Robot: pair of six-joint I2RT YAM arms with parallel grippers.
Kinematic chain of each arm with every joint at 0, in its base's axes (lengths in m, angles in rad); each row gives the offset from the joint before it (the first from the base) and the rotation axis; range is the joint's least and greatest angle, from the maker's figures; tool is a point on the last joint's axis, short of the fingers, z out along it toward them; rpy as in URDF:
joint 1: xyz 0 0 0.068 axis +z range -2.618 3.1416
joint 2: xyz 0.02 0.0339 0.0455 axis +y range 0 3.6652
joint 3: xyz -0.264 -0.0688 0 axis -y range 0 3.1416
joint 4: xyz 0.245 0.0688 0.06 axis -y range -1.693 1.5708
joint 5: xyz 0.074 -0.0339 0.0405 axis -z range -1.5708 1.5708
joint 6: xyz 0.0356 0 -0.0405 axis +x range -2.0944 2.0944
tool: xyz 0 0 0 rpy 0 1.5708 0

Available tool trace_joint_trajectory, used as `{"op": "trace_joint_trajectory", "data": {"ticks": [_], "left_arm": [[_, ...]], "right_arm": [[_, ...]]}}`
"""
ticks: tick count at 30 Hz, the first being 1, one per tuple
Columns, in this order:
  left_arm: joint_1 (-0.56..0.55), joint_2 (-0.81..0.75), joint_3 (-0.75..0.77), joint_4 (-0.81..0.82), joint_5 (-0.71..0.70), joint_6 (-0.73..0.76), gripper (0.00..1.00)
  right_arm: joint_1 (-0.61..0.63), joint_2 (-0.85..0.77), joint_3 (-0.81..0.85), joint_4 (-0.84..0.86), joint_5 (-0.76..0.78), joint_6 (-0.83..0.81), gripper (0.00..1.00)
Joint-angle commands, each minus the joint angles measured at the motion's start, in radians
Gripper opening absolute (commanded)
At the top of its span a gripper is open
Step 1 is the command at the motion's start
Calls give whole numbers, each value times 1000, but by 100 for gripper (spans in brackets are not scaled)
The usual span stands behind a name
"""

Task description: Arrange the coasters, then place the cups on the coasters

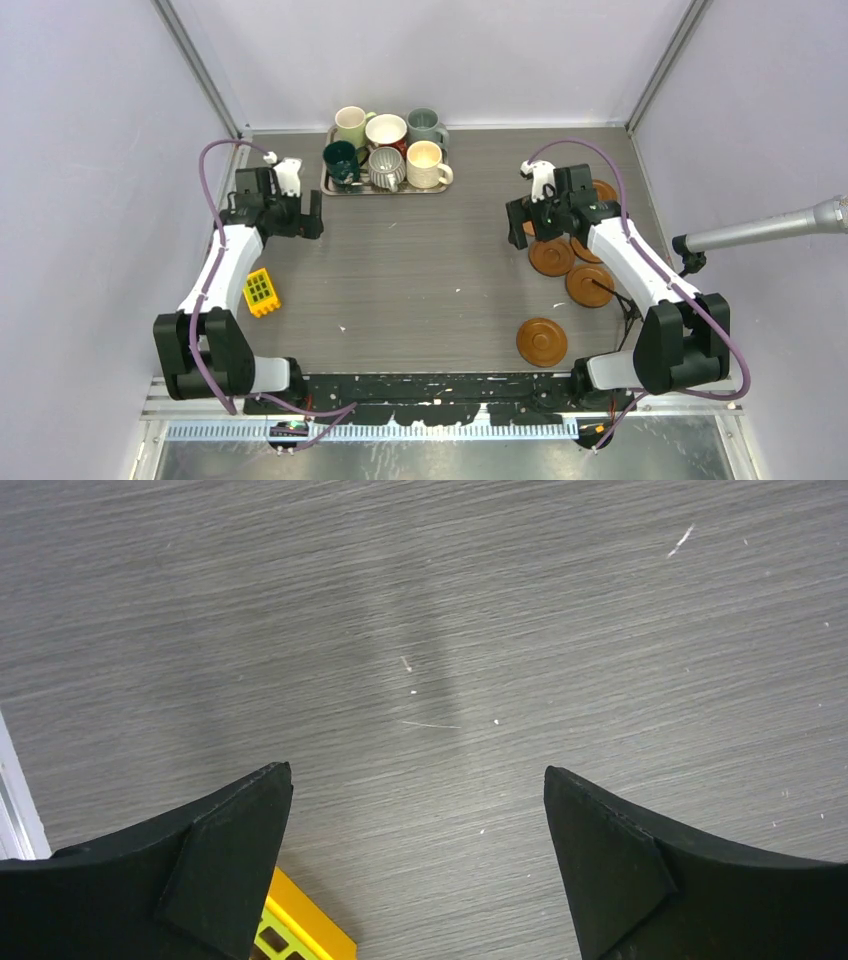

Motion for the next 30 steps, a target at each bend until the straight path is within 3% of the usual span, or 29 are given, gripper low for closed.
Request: {"op": "trace_joint_trajectory", "data": {"ticks": [1, 9, 17, 23, 30], "left_arm": [[-54, -46, 7, 21, -16, 60, 100], [-209, -5, 36, 23, 0, 72, 100], [-226, -10, 34, -38, 72, 103, 100], [-221, -76, -11, -82, 82, 117, 100], [-154, -70, 10, -109, 127, 93, 100]], "right_arm": [[5, -34, 82, -173, -29, -129, 100], [5, -61, 93, -345, 6, -224, 100], [18, -64, 59, -586, -68, -518, 98], [87, -65, -76, -581, 3, -636, 94], [179, -63, -233, -456, 111, -668, 90]]}}
